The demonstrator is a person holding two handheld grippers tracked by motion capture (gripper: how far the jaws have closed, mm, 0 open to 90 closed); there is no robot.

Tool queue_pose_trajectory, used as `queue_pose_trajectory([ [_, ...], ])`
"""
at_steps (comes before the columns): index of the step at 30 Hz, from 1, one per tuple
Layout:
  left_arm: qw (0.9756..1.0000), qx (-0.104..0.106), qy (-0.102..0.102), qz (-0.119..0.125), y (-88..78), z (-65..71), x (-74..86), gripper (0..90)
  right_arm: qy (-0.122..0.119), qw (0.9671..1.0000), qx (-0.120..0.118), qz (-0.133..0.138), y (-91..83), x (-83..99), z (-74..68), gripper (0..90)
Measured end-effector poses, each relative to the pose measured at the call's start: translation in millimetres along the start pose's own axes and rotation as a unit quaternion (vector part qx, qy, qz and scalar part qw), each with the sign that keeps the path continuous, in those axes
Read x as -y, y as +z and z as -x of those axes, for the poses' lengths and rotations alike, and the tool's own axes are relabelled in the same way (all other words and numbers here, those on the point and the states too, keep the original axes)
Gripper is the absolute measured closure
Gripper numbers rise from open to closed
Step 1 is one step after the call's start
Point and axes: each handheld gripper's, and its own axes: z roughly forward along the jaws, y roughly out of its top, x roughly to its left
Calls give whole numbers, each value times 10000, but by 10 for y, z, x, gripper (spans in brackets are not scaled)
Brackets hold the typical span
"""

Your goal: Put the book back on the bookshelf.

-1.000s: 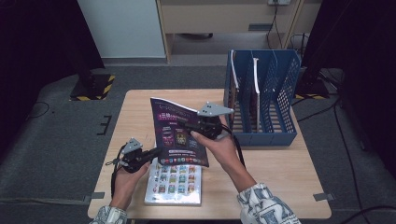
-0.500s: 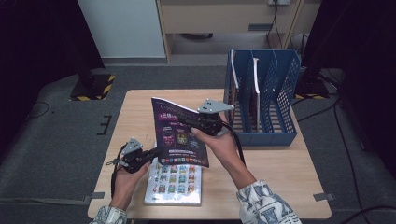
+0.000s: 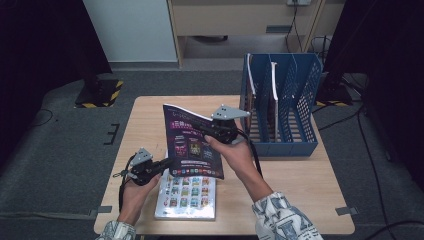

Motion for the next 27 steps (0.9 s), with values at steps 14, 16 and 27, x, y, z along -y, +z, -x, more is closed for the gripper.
queue_pose_trajectory([
  [14, 9978, -501, -375, 238, 41, -57, 58, 381, -3, 9998, 91, 160, -74, -39, 10, 842],
  [16, 9967, -606, -438, 304, 20, -90, 61, 325, 28, 9995, 116, 278, -114, -65, 19, 842],
  [27, 9957, -865, -336, 74, 13, -164, 91, 118, 3, 9977, 302, 599, -275, -157, 83, 841],
])
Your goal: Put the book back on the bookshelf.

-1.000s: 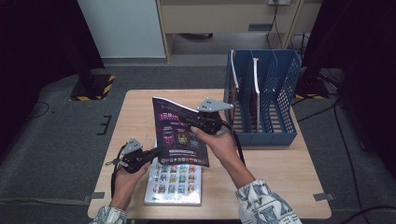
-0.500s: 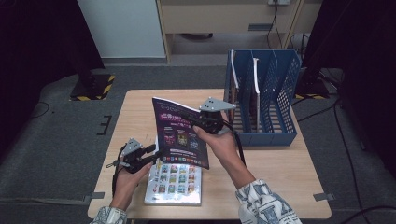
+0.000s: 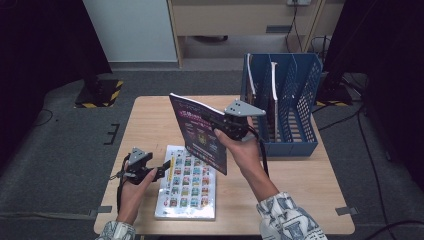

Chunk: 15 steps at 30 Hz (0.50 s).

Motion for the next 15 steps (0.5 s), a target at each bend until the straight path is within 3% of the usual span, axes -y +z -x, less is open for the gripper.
queue_pose_trajectory([
  [15, 9991, -228, 20, -343, 34, -47, 36, 70, 44, 10000, 10, 31, -80, -23, 26, 840],
])
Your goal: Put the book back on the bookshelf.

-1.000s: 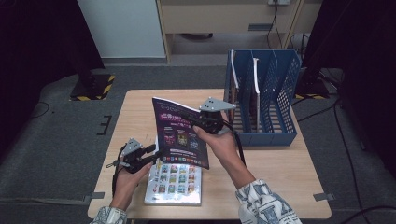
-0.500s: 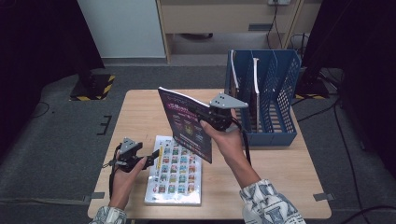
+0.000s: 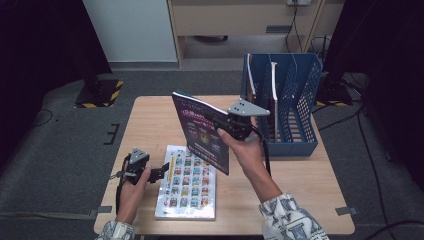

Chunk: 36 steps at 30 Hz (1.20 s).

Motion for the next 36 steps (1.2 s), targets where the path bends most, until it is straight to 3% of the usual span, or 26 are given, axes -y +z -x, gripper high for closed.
queue_pose_trajectory([
  [21, 9999, -84, 45, -99, 11, -10, 10, 71, 53, 9998, 212, 31, -230, 45, 120, 840],
  [36, 9998, -130, 69, -102, 18, -18, 28, 72, 61, 9996, 240, 95, -464, 104, 173, 840],
])
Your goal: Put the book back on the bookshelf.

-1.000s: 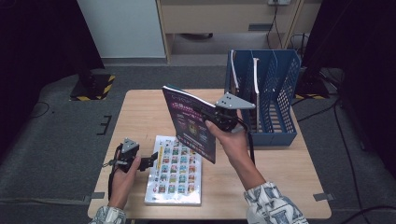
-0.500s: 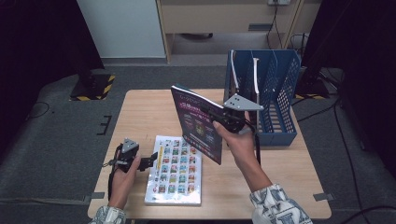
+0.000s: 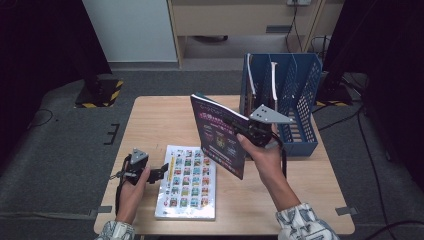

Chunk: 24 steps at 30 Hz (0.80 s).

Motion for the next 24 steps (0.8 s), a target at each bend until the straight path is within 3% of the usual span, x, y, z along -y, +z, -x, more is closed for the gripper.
queue_pose_trajectory([
  [24, 10000, -34, 42, -66, 4, -6, 13, 77, -48, 10000, 40, -30, -411, 92, 144, 841],
])
